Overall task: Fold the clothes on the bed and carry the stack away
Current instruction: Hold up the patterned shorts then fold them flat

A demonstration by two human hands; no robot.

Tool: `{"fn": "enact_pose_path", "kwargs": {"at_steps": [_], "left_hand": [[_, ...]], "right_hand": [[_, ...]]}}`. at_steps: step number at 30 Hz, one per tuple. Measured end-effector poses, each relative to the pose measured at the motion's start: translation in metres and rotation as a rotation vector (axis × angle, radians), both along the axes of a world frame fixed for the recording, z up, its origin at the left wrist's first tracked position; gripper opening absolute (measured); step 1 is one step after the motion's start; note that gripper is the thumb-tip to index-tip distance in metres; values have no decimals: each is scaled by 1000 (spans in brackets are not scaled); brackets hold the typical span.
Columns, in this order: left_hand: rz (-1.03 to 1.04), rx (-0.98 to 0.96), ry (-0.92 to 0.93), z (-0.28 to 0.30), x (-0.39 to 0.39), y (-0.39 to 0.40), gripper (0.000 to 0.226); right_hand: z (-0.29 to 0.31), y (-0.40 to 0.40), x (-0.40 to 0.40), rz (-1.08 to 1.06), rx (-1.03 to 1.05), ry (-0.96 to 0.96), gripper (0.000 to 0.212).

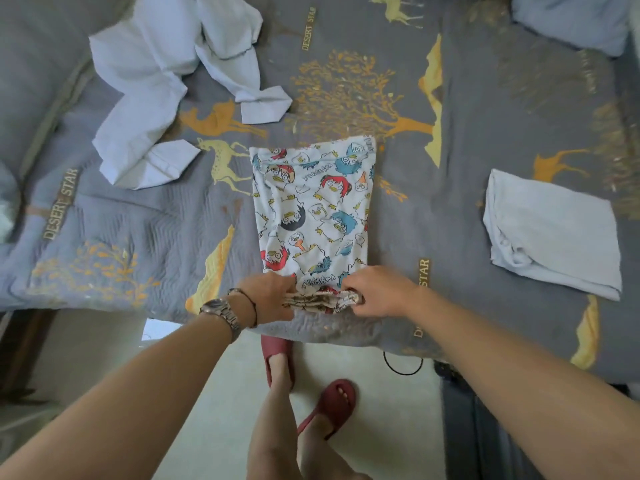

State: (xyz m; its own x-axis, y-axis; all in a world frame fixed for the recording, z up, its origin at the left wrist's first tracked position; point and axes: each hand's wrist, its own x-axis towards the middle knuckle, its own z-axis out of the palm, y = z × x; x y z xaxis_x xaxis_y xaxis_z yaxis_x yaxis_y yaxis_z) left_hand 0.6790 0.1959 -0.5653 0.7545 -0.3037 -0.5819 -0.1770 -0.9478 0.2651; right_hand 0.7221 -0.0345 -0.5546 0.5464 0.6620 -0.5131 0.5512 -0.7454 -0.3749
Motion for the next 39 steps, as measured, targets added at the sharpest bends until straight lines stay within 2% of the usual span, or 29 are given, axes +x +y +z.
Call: {"fn": "enact_pose_path", "kwargs": {"at_steps": [4, 7, 11, 17, 25, 34, 37, 39], "left_hand": [[79, -121, 70, 14, 7, 6, 26], [197, -209, 54, 25, 30, 18, 25], [511, -432, -30, 29, 75, 35, 18], [971, -697, -51, 9, 155, 45, 25], [899, -596, -137, -42, 226, 59, 31], [816, -537, -339, -81, 250, 69, 25], [807, -494, -358, -85, 252, 70, 28], [882, -496, -355, -81, 253, 72, 29]], "right_hand": [[21, -3, 12, -184, 44, 143, 28], [31, -2, 36, -275, 95, 181, 27], [34, 5, 82, -469, 256, 212, 26], [12, 33, 155, -724, 427, 151, 27], [-43, 70, 212, -917, 436, 57, 19], [-79, 95, 235, -926, 280, -166, 15], [-81, 98, 231, -953, 259, -226, 18], [-79, 96, 229, -968, 238, -277, 27]]}}
